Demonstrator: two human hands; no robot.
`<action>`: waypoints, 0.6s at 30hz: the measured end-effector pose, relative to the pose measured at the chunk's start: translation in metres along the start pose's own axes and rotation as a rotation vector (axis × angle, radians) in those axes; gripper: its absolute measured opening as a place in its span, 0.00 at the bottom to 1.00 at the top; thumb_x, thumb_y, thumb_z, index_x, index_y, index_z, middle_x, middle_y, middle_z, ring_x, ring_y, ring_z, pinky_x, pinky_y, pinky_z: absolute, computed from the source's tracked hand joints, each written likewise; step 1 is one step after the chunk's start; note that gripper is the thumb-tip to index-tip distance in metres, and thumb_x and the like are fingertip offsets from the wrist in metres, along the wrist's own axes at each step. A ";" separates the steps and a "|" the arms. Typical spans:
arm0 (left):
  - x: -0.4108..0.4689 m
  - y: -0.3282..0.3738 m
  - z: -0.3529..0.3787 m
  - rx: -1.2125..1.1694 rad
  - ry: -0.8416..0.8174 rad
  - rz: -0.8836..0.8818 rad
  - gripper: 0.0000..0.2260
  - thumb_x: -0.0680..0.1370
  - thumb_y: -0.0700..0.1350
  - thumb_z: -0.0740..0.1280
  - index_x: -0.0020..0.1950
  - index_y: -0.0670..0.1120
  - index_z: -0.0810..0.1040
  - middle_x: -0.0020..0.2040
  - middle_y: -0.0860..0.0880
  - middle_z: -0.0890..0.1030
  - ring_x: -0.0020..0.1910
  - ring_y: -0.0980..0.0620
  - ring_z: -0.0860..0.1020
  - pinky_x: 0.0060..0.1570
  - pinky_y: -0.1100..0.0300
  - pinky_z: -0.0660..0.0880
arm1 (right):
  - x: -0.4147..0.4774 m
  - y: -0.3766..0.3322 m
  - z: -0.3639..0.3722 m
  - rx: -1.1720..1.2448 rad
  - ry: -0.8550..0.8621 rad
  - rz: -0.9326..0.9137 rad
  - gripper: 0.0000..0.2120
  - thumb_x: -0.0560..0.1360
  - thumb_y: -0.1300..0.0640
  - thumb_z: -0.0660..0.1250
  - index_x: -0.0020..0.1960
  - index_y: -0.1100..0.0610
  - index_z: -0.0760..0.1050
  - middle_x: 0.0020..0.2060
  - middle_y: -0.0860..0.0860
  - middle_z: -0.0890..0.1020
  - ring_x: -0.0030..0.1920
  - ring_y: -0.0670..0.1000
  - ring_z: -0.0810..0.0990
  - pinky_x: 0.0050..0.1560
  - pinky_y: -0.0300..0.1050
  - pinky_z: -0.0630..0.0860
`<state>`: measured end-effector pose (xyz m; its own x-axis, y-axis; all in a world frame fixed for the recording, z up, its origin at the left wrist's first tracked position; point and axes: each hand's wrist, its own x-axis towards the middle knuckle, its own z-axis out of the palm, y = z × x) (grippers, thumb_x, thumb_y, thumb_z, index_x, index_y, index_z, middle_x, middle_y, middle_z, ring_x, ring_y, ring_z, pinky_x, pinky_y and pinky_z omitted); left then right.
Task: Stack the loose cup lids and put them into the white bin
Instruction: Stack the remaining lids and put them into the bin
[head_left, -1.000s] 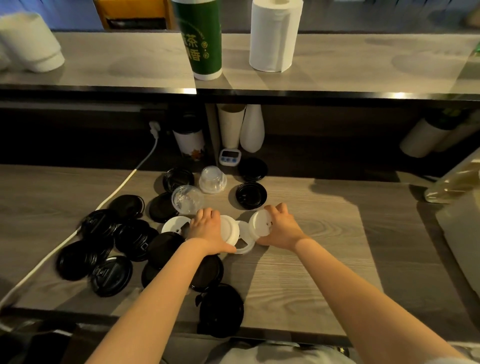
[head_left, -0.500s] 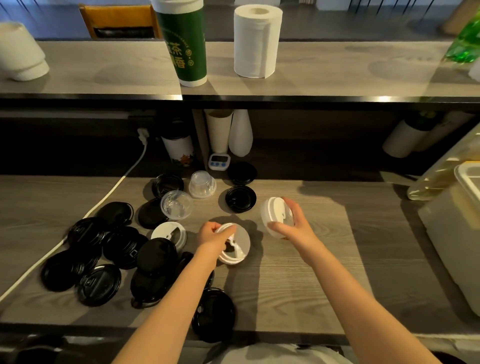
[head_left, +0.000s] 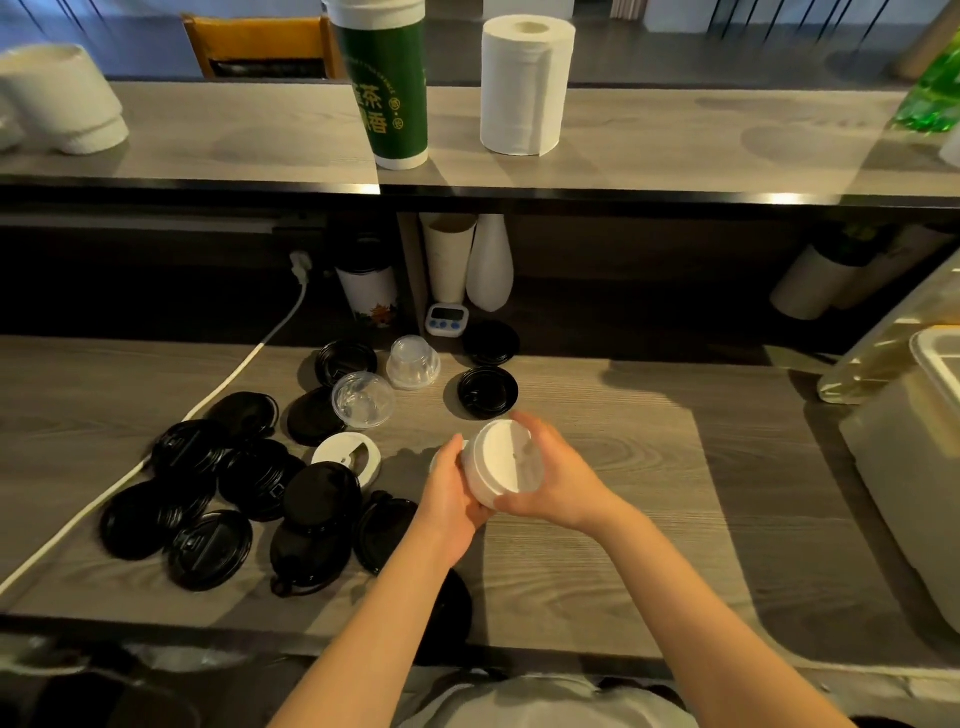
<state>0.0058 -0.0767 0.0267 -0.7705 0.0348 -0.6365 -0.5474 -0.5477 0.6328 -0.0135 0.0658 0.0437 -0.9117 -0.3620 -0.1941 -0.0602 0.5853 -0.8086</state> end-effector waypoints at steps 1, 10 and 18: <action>-0.001 -0.002 -0.001 0.028 -0.006 0.006 0.16 0.80 0.52 0.58 0.57 0.44 0.78 0.51 0.44 0.82 0.48 0.49 0.79 0.41 0.58 0.74 | 0.000 -0.001 0.000 -0.051 -0.016 -0.024 0.47 0.64 0.52 0.78 0.75 0.52 0.55 0.69 0.49 0.64 0.64 0.48 0.67 0.59 0.38 0.66; -0.016 -0.003 -0.018 0.116 0.159 0.118 0.05 0.79 0.40 0.60 0.53 0.45 0.72 0.46 0.46 0.79 0.44 0.50 0.77 0.35 0.58 0.72 | 0.012 -0.003 0.018 -0.237 -0.139 -0.155 0.53 0.61 0.42 0.77 0.77 0.45 0.49 0.71 0.45 0.63 0.67 0.46 0.67 0.65 0.42 0.68; -0.017 0.028 -0.064 -0.072 0.399 0.302 0.19 0.78 0.36 0.62 0.68 0.42 0.67 0.58 0.43 0.75 0.56 0.47 0.75 0.51 0.52 0.73 | 0.054 0.011 0.029 -0.355 -0.146 0.040 0.37 0.73 0.53 0.69 0.76 0.50 0.54 0.76 0.50 0.57 0.73 0.53 0.62 0.68 0.48 0.66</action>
<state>0.0242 -0.1461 0.0266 -0.6984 -0.4486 -0.5577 -0.2846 -0.5408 0.7915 -0.0515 0.0317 0.0079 -0.8502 -0.4185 -0.3195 -0.1859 0.8063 -0.5615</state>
